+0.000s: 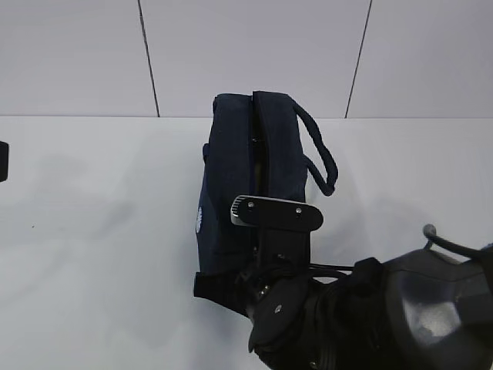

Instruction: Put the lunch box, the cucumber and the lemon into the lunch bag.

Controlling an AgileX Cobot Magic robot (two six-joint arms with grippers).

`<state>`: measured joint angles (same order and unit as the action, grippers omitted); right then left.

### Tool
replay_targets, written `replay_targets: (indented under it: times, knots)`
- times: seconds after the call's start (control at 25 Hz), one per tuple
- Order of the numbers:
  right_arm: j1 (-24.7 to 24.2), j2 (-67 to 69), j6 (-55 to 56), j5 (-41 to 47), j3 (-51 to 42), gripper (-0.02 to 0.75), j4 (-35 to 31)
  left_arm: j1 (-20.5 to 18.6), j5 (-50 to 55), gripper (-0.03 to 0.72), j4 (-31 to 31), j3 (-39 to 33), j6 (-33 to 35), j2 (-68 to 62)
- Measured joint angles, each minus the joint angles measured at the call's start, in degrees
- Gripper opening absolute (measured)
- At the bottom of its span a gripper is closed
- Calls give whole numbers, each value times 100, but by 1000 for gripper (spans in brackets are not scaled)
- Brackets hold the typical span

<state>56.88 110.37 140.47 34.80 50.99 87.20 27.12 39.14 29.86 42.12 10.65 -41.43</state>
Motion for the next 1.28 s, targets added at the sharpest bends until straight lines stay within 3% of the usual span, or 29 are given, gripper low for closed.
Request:
replay_targets:
  times: [0.28,0.6,0.84,1.28]
  knots:
    - [0,0,-11,-246,0,20,0,0,9,428,0,0,0,0]
    - [-8,-249,-760,-306,0,20,-278,0,9,428,-39,0,0,0]
    - [-8,-492,-1725,-326,0,20,-951,0,9,428,-61,0,0,0]
    - [-8,-1015,-2877,-183,0,20,-1501,0,9,428,-86,0,0,0]
